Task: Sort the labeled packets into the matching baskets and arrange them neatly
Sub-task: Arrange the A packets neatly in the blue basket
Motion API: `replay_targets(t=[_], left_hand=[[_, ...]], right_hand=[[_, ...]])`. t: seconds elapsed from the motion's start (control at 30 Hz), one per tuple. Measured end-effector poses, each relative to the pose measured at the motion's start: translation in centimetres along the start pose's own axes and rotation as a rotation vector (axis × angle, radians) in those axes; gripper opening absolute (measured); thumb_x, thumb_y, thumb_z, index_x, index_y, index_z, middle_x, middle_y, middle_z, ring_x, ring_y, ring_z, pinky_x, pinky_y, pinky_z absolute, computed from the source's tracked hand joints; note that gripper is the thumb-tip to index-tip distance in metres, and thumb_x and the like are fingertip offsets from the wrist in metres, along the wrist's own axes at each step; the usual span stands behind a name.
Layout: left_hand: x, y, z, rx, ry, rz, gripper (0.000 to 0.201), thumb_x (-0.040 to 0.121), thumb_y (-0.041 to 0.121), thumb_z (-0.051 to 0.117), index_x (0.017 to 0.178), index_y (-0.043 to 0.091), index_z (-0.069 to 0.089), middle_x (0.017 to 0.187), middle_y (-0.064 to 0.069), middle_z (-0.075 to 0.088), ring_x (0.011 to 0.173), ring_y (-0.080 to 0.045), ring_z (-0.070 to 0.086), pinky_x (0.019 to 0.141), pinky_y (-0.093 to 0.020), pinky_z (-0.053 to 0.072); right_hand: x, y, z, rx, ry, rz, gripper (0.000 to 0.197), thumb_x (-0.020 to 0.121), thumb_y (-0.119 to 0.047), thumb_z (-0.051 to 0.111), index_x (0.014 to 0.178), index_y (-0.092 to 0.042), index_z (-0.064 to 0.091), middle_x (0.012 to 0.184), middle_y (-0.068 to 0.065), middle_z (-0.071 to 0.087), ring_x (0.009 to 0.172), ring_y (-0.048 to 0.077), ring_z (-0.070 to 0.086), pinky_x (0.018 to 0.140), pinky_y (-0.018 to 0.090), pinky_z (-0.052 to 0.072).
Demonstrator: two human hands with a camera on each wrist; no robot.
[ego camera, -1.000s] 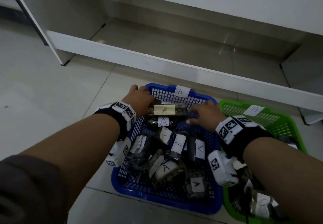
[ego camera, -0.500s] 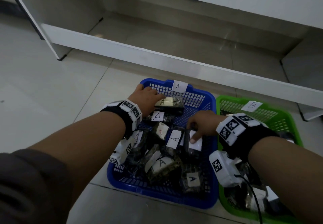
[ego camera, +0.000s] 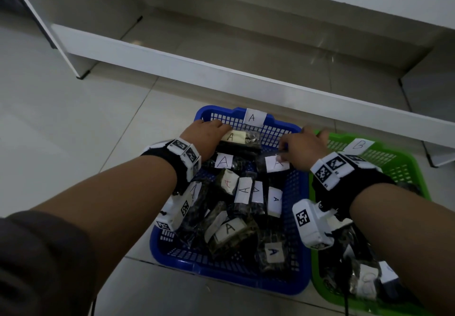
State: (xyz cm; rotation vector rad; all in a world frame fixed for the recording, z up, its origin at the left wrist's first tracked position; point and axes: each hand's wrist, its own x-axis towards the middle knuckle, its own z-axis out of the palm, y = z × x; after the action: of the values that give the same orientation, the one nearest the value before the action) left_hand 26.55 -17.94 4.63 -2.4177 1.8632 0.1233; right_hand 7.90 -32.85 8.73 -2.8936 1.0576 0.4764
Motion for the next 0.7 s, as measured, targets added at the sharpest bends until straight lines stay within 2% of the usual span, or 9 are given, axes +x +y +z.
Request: replay_targets(t=[0.1, 0.2, 0.37, 0.43, 0.47, 0.5, 0.57, 0.63, 0.7], left_hand=[[-0.1, 0.1, 0.2, -0.033, -0.006, -0.025, 0.055, 0.088, 0.009, 0.052, 0.139, 0.018, 0.032, 0.133, -0.009, 0.046, 0.103, -0.030, 0.056, 0.090, -0.035, 0.043], [0.1, 0.1, 0.1, -0.042, -0.032, -0.029, 0.054, 0.088, 0.009, 0.053, 0.138, 0.018, 0.033, 0.132, -0.008, 0.047, 0.102, -0.029, 0.057, 0.090, -0.034, 0.042], [0.2, 0.4, 0.1, -0.063, 0.003, -0.037, 0.048, 0.084, 0.016, 0.055, 0.129, 0.016, 0.040, 0.125, -0.008, 0.045, 0.111, -0.027, 0.048, 0.099, -0.038, 0.034], [0.0, 0.7, -0.6, -0.069, 0.095, -0.004, 0.034, 0.086, 0.025, 0.053, 0.118, 0.014, 0.046, 0.115, -0.007, 0.047, 0.103, -0.026, 0.048, 0.092, -0.037, 0.037], [-0.2, 0.8, -1.3, -0.112, 0.091, 0.027, 0.027, 0.088, 0.030, 0.051, 0.110, 0.014, 0.050, 0.107, -0.005, 0.050, 0.095, -0.024, 0.050, 0.085, -0.035, 0.041], [-0.3, 0.9, -2.1, -0.186, 0.024, 0.052, 0.023, 0.090, 0.035, 0.050, 0.100, 0.014, 0.053, 0.096, -0.002, 0.054, 0.087, -0.022, 0.053, 0.078, -0.032, 0.043], [-0.4, 1.3, -3.4, -0.243, -0.237, 0.073, 0.040, 0.090, 0.049, 0.049, 0.079, 0.011, 0.058, 0.072, 0.000, 0.056, 0.068, -0.018, 0.054, 0.064, -0.028, 0.043], [-0.7, 2.2, -3.8, -0.196, -0.447, 0.087, 0.057, 0.086, 0.062, 0.048, 0.062, 0.011, 0.059, 0.057, 0.002, 0.054, 0.055, -0.013, 0.051, 0.059, -0.026, 0.038], [-1.0, 3.2, -3.0, -0.166, -0.522, 0.057, 0.057, 0.082, 0.063, 0.054, 0.055, 0.013, 0.057, 0.055, 0.004, 0.056, 0.056, -0.011, 0.054, 0.060, -0.025, 0.041]], right_hand=[[0.3, -0.1, -0.1, 0.014, 0.008, 0.003, 0.019, 0.084, -0.043, 0.063, 0.090, -0.026, 0.065, 0.089, -0.004, 0.053, 0.118, 0.023, 0.038, 0.100, 0.046, 0.020], [0.4, -0.7, 0.8, 0.028, -0.027, 0.026, 0.024, 0.084, -0.046, 0.062, 0.090, -0.023, 0.067, 0.096, -0.003, 0.062, 0.118, 0.023, 0.040, 0.103, 0.050, 0.018], [-0.1, -1.7, 3.7, -0.083, -0.028, -0.018, 0.018, 0.092, -0.030, 0.051, 0.096, -0.021, 0.065, 0.106, 0.004, 0.060, 0.121, 0.029, 0.029, 0.104, 0.056, 0.010], [0.0, -1.6, 3.9, -0.135, -0.009, -0.025, 0.018, 0.092, -0.027, 0.049, 0.098, -0.020, 0.065, 0.107, 0.004, 0.060, 0.122, 0.031, 0.028, 0.106, 0.059, 0.010], [0.1, -1.6, 3.9, -0.143, -0.006, -0.023, 0.019, 0.092, -0.026, 0.050, 0.100, -0.020, 0.065, 0.108, 0.005, 0.058, 0.123, 0.031, 0.028, 0.107, 0.060, 0.010], [0.0, -1.6, 3.8, -0.141, -0.004, -0.021, 0.020, 0.092, -0.027, 0.049, 0.102, -0.020, 0.065, 0.110, 0.005, 0.057, 0.123, 0.031, 0.028, 0.107, 0.060, 0.010], [0.0, -1.6, 3.8, -0.141, 0.020, -0.034, 0.023, 0.092, -0.030, 0.049, 0.105, -0.020, 0.064, 0.112, 0.005, 0.057, 0.123, 0.031, 0.030, 0.107, 0.059, 0.011], [-0.2, -1.6, 3.6, -0.126, 0.066, -0.058, 0.027, 0.092, -0.035, 0.048, 0.109, -0.020, 0.061, 0.114, 0.005, 0.058, 0.122, 0.030, 0.033, 0.107, 0.057, 0.013], [-0.3, -1.5, 3.3, -0.098, 0.108, -0.084, 0.030, 0.092, -0.039, 0.046, 0.112, -0.020, 0.058, 0.117, 0.005, 0.057, 0.122, 0.029, 0.035, 0.107, 0.055, 0.014]])
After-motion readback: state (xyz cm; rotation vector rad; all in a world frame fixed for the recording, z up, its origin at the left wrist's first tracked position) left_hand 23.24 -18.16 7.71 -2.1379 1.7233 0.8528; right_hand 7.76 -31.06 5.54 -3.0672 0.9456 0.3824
